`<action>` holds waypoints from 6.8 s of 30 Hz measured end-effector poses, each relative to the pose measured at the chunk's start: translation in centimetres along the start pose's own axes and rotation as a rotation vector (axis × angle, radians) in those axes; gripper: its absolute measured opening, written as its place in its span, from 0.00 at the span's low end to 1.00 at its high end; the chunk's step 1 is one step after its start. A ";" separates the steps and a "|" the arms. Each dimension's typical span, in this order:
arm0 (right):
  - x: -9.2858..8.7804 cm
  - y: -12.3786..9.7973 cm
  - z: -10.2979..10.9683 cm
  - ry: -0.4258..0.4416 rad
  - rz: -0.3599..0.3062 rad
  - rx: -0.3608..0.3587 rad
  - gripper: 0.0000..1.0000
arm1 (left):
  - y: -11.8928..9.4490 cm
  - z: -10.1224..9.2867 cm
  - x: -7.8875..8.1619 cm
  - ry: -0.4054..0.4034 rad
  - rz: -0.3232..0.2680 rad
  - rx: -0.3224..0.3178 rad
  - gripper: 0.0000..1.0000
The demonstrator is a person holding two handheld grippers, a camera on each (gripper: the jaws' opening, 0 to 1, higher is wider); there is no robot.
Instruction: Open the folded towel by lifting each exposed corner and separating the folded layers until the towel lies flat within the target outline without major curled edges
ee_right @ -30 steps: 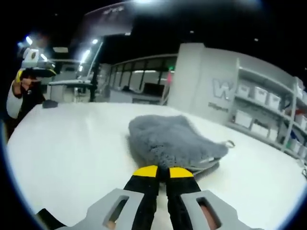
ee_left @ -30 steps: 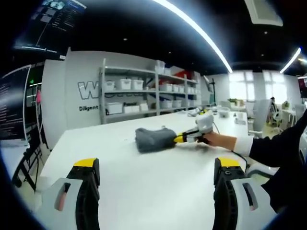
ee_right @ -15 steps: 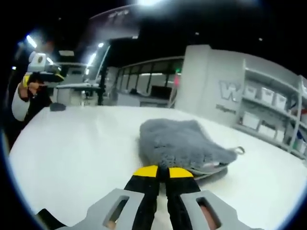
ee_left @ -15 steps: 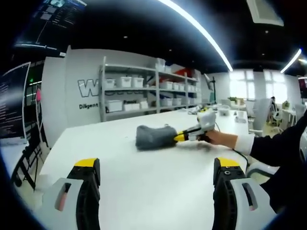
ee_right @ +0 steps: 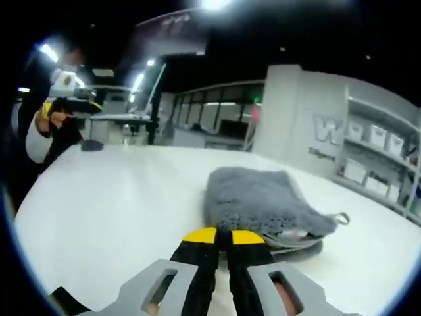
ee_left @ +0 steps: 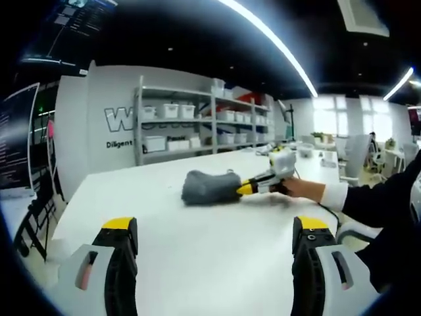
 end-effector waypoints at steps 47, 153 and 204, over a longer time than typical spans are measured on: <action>0.6 1.4 2.6 0.019 -0.038 0.233 0.00 | 0.2 1.6 -0.3 0.012 0.018 0.019 0.93; 2.7 -5.0 8.0 0.139 -0.023 0.811 0.00 | 5.6 -0.6 -6.1 -0.123 0.088 -0.109 0.97; 1.6 -7.4 5.8 0.079 -0.001 0.589 0.00 | 9.1 -4.5 -9.6 0.008 0.109 -0.208 0.46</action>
Point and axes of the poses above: the point that each gripper's makers call its tool centre point, and the gripper's own axes: y roughly forward along the fingers, z roughly to its left, x roughly out of its top, the point moved 10 cm from there along -y, roughly backward along the fingers, and after that the axes turned 12 degrees about -z, right-handed, at the moved point
